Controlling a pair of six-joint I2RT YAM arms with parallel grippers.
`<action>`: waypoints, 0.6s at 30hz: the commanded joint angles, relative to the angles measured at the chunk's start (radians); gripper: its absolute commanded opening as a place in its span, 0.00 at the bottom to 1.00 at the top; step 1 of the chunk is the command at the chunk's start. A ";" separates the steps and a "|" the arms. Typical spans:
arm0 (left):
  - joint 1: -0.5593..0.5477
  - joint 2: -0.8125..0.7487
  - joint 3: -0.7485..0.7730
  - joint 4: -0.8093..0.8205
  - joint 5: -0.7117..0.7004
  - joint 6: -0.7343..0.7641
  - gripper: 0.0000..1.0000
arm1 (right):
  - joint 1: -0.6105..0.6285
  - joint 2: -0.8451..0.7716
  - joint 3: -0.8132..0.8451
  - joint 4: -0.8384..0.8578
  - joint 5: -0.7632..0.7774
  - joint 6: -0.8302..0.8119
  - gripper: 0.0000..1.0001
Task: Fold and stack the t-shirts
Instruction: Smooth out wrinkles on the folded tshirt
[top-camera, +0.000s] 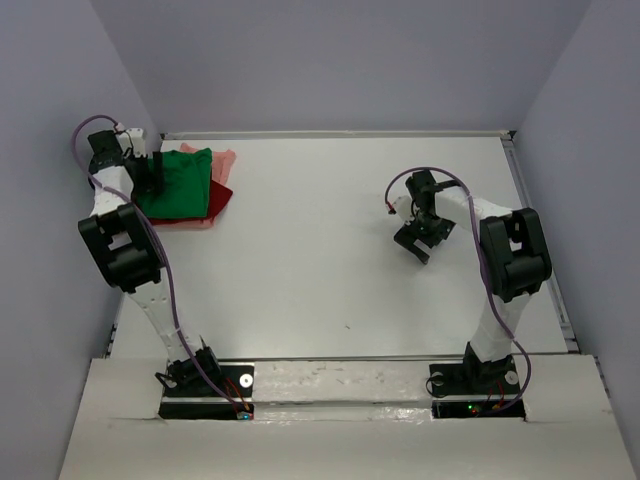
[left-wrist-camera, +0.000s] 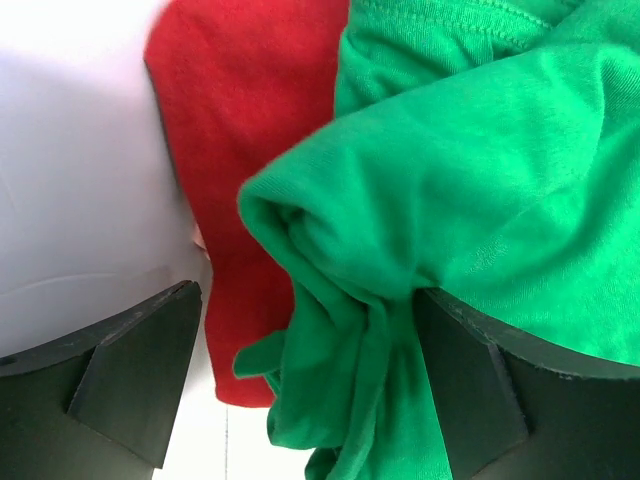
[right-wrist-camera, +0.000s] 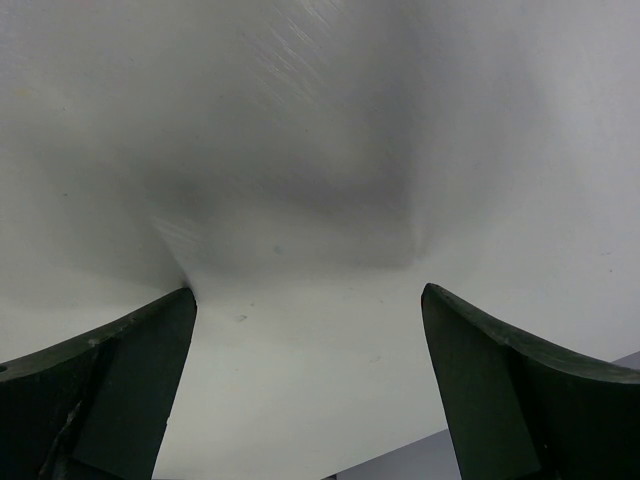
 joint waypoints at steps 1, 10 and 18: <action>-0.019 -0.036 0.001 0.096 -0.089 -0.009 0.96 | -0.003 -0.015 0.020 -0.007 0.001 0.010 1.00; -0.070 -0.108 -0.077 0.186 -0.211 0.001 0.96 | -0.003 0.003 0.026 -0.007 -0.003 0.015 1.00; -0.108 -0.144 -0.106 0.197 -0.356 0.021 0.96 | -0.003 -0.023 0.015 -0.006 -0.014 0.015 1.00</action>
